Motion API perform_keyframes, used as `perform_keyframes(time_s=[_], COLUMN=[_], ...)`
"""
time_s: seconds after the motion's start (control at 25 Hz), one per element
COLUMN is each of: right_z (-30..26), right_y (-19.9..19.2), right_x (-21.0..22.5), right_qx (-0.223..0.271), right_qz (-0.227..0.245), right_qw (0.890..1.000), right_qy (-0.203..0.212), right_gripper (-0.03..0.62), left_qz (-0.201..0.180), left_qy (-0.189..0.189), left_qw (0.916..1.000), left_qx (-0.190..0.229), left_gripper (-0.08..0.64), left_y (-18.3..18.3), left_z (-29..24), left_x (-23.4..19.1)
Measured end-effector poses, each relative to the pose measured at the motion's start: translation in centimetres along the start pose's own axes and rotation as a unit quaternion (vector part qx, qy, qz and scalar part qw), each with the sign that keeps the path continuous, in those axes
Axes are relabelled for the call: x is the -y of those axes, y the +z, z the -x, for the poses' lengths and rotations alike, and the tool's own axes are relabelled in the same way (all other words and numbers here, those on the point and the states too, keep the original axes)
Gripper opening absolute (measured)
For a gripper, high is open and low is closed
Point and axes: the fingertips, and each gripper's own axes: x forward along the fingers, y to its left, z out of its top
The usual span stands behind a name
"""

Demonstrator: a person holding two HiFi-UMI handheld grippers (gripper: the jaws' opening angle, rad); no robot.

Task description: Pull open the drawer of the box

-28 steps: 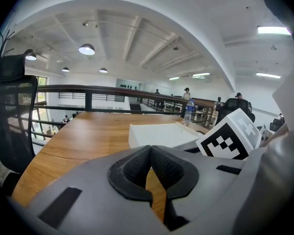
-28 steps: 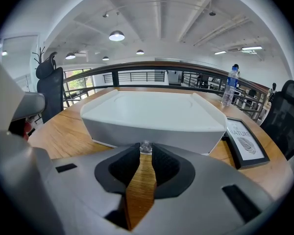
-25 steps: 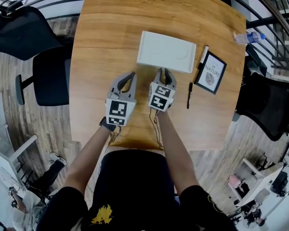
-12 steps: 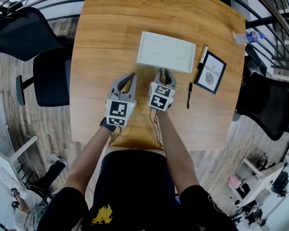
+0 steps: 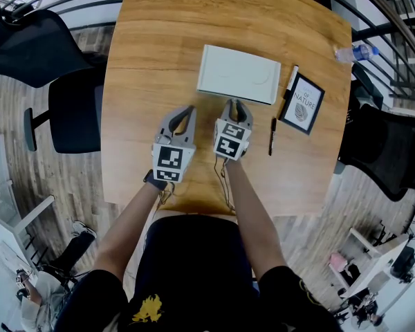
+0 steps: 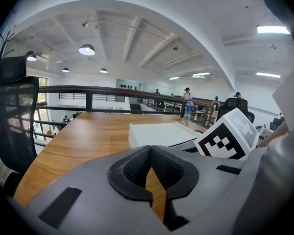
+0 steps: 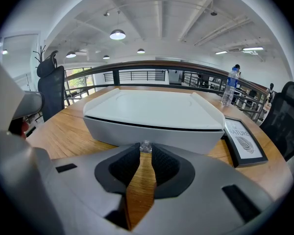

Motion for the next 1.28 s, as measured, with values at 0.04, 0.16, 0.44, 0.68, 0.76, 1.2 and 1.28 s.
perform_keyframes(time_s=[0.04, 0.16, 0.44, 0.68, 0.76, 1.2, 1.28], right_z=[0.0, 0.1, 0.3, 0.4, 0.5, 1.1, 1.2], right_y=[0.0, -0.1, -0.4, -0.6, -0.6, -0.8, -0.9], right_x=[0.0, 0.0, 0.0, -0.1, -0.2, -0.5, -0.6], right_qx=[0.001, 0.000, -0.002, -0.004, -0.004, -0.006, -0.006], right_qz=[0.001, -0.001, 0.000, 0.002, 0.002, 0.002, 0.003], right_qw=[1.000, 1.000, 1.000, 1.000, 1.000, 1.000, 1.000], right_qy=[0.000, 0.001, 0.000, -0.001, 0.000, 0.002, 0.002], right_gripper=[0.067, 0.067, 0.067, 0.067, 0.067, 0.067, 0.067], left_qz=[0.000, 0.000, 0.000, -0.001, -0.001, -0.001, -0.002], left_qy=[0.000, 0.001, 0.002, 0.002, 0.001, 0.002, 0.003], left_qw=[1.0000, 1.0000, 1.0000, 1.0000, 1.0000, 1.0000, 1.0000], left_qx=[0.001, 0.002, 0.000, -0.002, -0.002, 0.001, 0.001], left_gripper=[0.018, 0.018, 0.018, 0.018, 0.018, 0.018, 0.018], left_y=[0.1, 0.1, -0.2, -0.4, -0.5, -0.4, -0.4], left_z=[0.1, 0.2, 0.5, 0.7, 0.8, 1.4, 1.6], left_x=[0.0, 0.0, 0.2, 0.2, 0.2, 0.4, 0.4])
